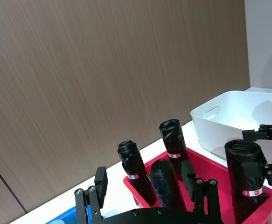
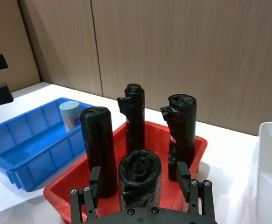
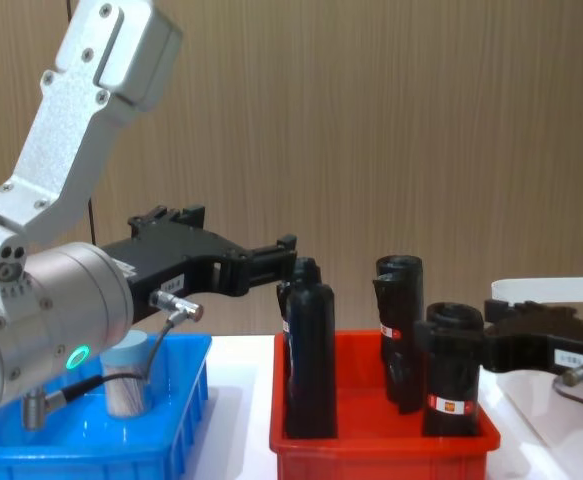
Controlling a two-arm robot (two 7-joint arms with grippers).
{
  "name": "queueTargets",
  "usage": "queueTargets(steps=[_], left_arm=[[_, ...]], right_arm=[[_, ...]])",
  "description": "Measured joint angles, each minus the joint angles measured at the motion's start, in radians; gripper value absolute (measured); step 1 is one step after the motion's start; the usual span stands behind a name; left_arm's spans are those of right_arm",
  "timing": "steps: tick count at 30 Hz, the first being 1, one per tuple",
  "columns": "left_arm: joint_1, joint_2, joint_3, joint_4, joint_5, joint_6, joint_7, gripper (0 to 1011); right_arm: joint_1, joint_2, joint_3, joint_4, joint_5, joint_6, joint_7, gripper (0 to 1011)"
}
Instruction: Pick the cotton swabs from the blue box and place them into the white box.
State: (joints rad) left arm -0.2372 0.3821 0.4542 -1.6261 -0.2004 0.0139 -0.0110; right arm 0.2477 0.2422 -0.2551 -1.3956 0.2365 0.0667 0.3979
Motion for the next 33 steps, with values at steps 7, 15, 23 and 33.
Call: queueTargets(steps=[7, 15, 23, 33], left_arm=[[0.000, 0.000, 0.000, 0.000, 0.000, 0.000, 0.000, 1004], [0.000, 0.000, 0.000, 0.000, 0.000, 0.000, 0.000, 1004], [0.000, 0.000, 0.000, 0.000, 0.000, 0.000, 0.000, 1004], [0.000, 0.000, 0.000, 0.000, 0.000, 0.000, 0.000, 1004]], right_arm=[[0.027, -0.012, -0.007, 0.034, -0.008, 0.003, 0.028, 998], [0.052, -0.022, -0.012, 0.063, -0.018, 0.007, 0.045, 808], [0.063, -0.025, -0.014, 0.074, -0.015, 0.008, 0.058, 559], [0.060, -0.022, -0.015, 0.045, 0.002, 0.013, 0.064, 418]])
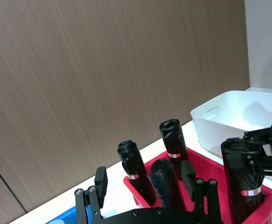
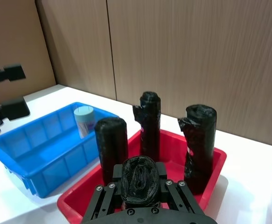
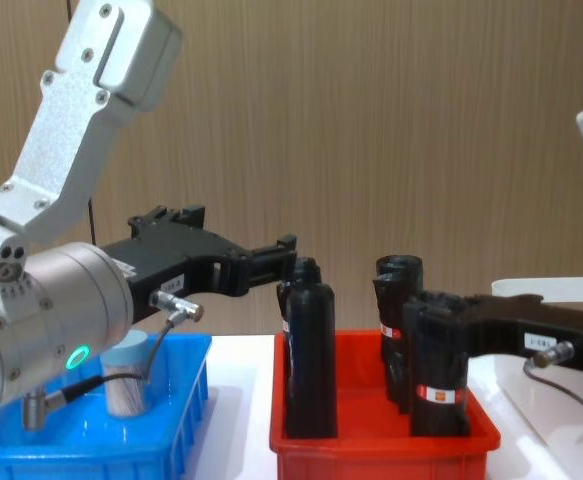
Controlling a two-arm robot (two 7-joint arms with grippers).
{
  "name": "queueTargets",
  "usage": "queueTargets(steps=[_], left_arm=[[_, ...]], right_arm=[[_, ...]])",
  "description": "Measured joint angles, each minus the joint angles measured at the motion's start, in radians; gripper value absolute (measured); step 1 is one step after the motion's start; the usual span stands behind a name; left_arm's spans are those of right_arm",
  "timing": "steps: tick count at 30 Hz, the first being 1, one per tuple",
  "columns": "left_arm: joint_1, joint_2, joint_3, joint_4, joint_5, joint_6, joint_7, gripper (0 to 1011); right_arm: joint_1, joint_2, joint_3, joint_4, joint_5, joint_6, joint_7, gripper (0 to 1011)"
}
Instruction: Pick the cotton swabs from the blue box and place them into the white box.
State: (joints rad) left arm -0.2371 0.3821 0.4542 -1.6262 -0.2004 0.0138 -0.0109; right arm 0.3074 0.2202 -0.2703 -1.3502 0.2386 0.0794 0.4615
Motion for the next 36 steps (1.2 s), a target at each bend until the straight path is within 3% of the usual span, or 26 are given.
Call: queueTargets(steps=[13, 23, 36], left_arm=[[0.000, 0.000, 0.000, 0.000, 0.000, 0.000, 0.000, 1004], [0.000, 0.000, 0.000, 0.000, 0.000, 0.000, 0.000, 1004], [0.000, 0.000, 0.000, 0.000, 0.000, 0.000, 0.000, 1004]], right_arm=[[-0.007, 0.017, 0.015, -0.100, 0.021, 0.000, -0.025, 357], [0.007, 0.046, 0.051, -0.199, 0.023, 0.006, -0.084, 336], [0.051, 0.083, 0.100, -0.226, -0.025, 0.011, -0.173, 336]])
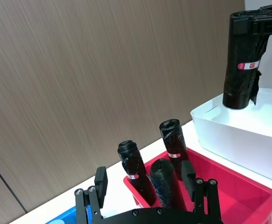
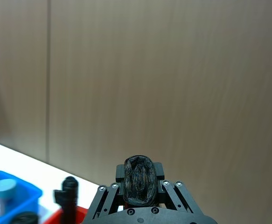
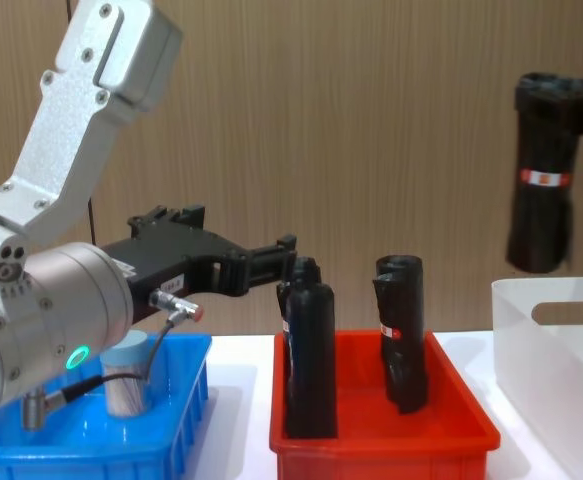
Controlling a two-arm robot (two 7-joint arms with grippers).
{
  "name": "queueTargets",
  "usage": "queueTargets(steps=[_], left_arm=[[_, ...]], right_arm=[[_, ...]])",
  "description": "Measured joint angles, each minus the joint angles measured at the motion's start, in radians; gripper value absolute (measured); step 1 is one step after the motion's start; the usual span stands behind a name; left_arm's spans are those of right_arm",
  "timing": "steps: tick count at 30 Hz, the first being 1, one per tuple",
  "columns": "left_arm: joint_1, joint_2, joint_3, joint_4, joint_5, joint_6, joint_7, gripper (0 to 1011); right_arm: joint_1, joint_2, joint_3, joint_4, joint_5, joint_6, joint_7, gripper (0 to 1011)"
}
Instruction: Pick the cotton swabs from the blue box and place them into the white box.
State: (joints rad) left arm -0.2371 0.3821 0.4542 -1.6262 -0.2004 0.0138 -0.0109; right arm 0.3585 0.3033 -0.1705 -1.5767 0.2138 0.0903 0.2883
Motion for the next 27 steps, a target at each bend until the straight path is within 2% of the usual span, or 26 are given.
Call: queueTargets(steps=[10, 21, 27], left_arm=[[0.000, 0.000, 0.000, 0.000, 0.000, 0.000, 0.000, 1004], [0.000, 0.000, 0.000, 0.000, 0.000, 0.000, 0.000, 1004], [0.000, 0.000, 0.000, 0.000, 0.000, 0.000, 0.000, 1004]], right_arm=[[0.044, 0.009, 0.021, 0.098, -0.035, -0.023, -0.048, 336], [0.110, -0.006, 0.028, 0.294, -0.037, -0.084, -0.081, 336], [0.158, -0.020, 0.026, 0.424, -0.031, -0.125, -0.087, 336]])
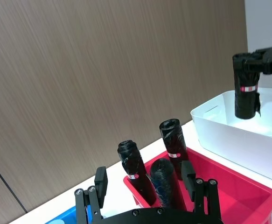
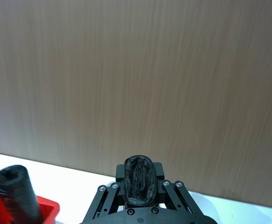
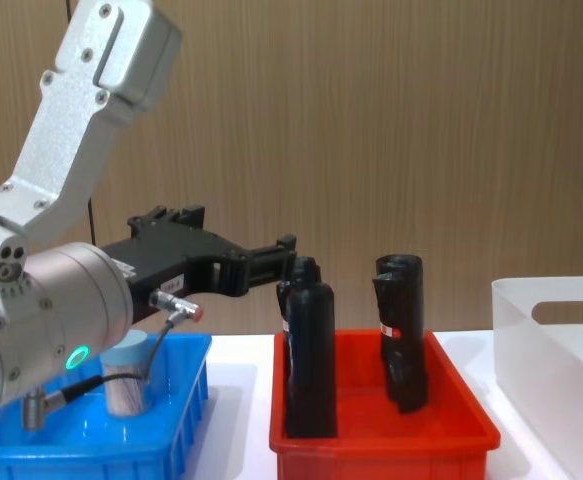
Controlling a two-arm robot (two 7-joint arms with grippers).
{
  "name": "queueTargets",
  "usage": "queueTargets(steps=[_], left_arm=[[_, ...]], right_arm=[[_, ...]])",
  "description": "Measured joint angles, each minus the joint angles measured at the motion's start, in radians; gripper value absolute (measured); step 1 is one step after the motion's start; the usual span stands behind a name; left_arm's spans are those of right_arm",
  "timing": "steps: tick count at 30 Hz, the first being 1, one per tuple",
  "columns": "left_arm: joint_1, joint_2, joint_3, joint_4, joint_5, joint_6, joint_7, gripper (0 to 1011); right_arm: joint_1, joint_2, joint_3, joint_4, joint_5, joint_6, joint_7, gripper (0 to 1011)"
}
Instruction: Pick the cotton swabs from the blue box and place them into the white box.
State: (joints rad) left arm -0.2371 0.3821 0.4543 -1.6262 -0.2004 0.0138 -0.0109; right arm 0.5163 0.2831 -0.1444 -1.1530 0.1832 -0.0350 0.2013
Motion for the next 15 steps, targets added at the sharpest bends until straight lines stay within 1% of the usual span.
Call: queueTargets(steps=[1, 2, 3, 7, 8, 9, 12, 15], left_arm=[[0.000, 0.000, 0.000, 0.000, 0.000, 0.000, 0.000, 1004], [0.000, 0.000, 0.000, 0.000, 0.000, 0.000, 0.000, 1004], [0.000, 0.000, 0.000, 0.000, 0.000, 0.000, 0.000, 1004], [0.000, 0.000, 0.000, 0.000, 0.000, 0.000, 0.000, 1004], [0.000, 0.000, 0.000, 0.000, 0.000, 0.000, 0.000, 1004], [0.000, 0.000, 0.000, 0.000, 0.000, 0.000, 0.000, 1004], [0.000, 0.000, 0.000, 0.000, 0.000, 0.000, 0.000, 1004], [0.000, 0.000, 0.000, 0.000, 0.000, 0.000, 0.000, 1004]], right_arm=[[0.014, -0.004, -0.001, 0.037, 0.000, -0.011, -0.001, 336], [0.014, -0.004, -0.001, 0.037, 0.000, -0.011, -0.001, 339], [0.026, -0.008, -0.002, 0.066, 0.001, -0.019, -0.001, 357], [0.060, -0.018, -0.004, 0.150, 0.002, -0.047, -0.002, 472], [0.060, -0.018, -0.004, 0.150, 0.002, -0.047, -0.002, 485], [0.068, -0.020, -0.005, 0.170, 0.003, -0.054, -0.002, 538], [0.081, -0.024, -0.005, 0.202, 0.007, -0.067, -0.002, 646], [0.087, -0.025, -0.004, 0.217, 0.009, -0.076, -0.001, 708]])
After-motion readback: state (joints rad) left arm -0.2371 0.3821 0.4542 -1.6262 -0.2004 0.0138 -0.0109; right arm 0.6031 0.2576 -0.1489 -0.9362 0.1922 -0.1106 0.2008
